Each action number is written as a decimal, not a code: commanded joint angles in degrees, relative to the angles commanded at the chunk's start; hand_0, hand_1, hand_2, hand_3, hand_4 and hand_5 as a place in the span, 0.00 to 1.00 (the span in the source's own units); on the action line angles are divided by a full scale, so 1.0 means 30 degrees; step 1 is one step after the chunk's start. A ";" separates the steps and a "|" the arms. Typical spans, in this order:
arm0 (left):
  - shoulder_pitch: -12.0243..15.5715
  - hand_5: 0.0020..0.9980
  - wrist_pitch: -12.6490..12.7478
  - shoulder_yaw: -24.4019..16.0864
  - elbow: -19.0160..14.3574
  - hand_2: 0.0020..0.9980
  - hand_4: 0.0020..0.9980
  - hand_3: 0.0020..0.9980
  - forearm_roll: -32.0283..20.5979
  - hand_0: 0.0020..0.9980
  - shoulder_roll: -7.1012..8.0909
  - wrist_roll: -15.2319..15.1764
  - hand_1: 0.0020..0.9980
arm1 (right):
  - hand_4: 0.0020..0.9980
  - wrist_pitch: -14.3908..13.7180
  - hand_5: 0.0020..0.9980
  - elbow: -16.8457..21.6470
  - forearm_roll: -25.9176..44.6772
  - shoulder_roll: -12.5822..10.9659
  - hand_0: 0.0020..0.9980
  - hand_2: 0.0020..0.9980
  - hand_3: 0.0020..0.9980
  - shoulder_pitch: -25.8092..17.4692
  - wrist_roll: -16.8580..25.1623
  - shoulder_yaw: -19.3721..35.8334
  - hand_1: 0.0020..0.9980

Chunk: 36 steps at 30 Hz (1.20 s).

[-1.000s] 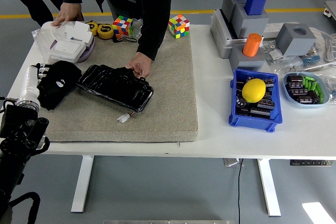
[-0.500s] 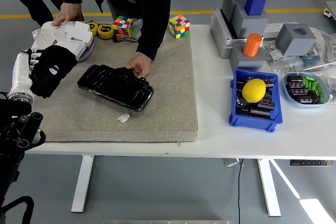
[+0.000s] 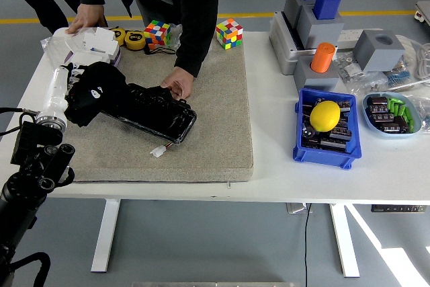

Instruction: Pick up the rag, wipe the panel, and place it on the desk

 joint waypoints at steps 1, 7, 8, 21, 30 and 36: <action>-0.0005 0.00 -0.0011 0.0087 -0.0034 0.37 0.68 0.57 -0.0011 0.25 -0.0014 0.0019 0.32 | 0.89 0.0002 0.35 0.0009 0.0019 -0.0008 0.53 0.49 0.52 0.0003 0.0004 -0.0002 0.56; 0.0121 0.00 -0.0009 0.0840 -0.0662 0.37 0.68 0.57 -0.0301 0.25 0.0027 0.0102 0.32 | 0.88 0.0012 0.35 0.0036 0.0091 -0.0033 0.53 0.49 0.52 -0.0009 0.0016 -0.0082 0.56; 0.0153 0.00 -0.0005 0.0976 -0.0787 0.37 0.68 0.57 -0.0355 0.25 0.0036 0.0123 0.32 | 0.88 0.0015 0.35 0.0038 0.0098 -0.0034 0.53 0.49 0.52 -0.0010 0.0015 -0.0097 0.56; 0.1111 0.00 -0.0108 0.3417 -0.2860 0.37 0.69 0.57 -0.1424 0.25 0.0315 0.0711 0.32 | 0.88 0.0038 0.35 0.0178 0.0385 -0.0088 0.53 0.49 0.52 0.0049 0.0022 -0.0380 0.55; 0.1853 0.00 -0.0042 0.5241 -0.4225 0.37 0.69 0.57 -0.2431 0.24 0.0622 0.0702 0.32 | 0.88 0.0048 0.35 0.0189 0.0331 -0.0090 0.53 0.49 0.52 0.0034 0.0033 -0.0360 0.55; 0.2150 0.00 0.0078 0.6722 -0.5276 0.37 0.69 0.57 -0.2891 0.24 0.0673 0.0711 0.32 | 0.88 0.0062 0.35 0.0212 0.0398 -0.0092 0.53 0.49 0.52 0.0040 0.0045 -0.0497 0.56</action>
